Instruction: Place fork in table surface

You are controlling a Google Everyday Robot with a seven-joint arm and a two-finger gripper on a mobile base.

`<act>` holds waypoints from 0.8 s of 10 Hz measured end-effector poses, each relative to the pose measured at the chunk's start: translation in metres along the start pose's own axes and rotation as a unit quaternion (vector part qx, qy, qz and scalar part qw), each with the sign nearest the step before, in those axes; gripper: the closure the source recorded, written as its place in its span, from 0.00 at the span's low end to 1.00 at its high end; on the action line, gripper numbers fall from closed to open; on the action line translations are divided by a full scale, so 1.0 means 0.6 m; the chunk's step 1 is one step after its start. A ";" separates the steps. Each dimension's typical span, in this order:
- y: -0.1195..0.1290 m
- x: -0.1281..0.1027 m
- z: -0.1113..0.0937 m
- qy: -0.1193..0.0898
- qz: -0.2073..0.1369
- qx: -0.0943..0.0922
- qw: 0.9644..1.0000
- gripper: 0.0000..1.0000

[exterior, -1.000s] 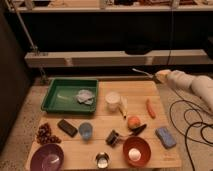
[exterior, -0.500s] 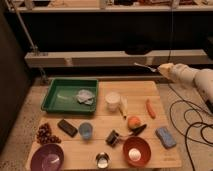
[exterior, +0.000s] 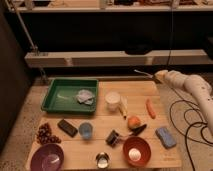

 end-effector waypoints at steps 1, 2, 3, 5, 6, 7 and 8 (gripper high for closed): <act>0.028 0.006 0.021 0.006 -0.002 -0.016 1.000 1.00; 0.050 0.013 0.037 0.011 -0.004 -0.032 0.999 1.00; 0.068 0.026 0.049 0.019 -0.006 -0.049 0.999 1.00; 0.091 0.040 0.051 0.026 -0.009 -0.074 0.997 1.00; 0.098 0.038 0.050 0.025 -0.010 -0.080 0.996 1.00; 0.104 0.033 0.045 0.023 -0.011 -0.083 0.996 1.00; 0.119 0.022 0.035 0.017 -0.010 -0.089 0.996 1.00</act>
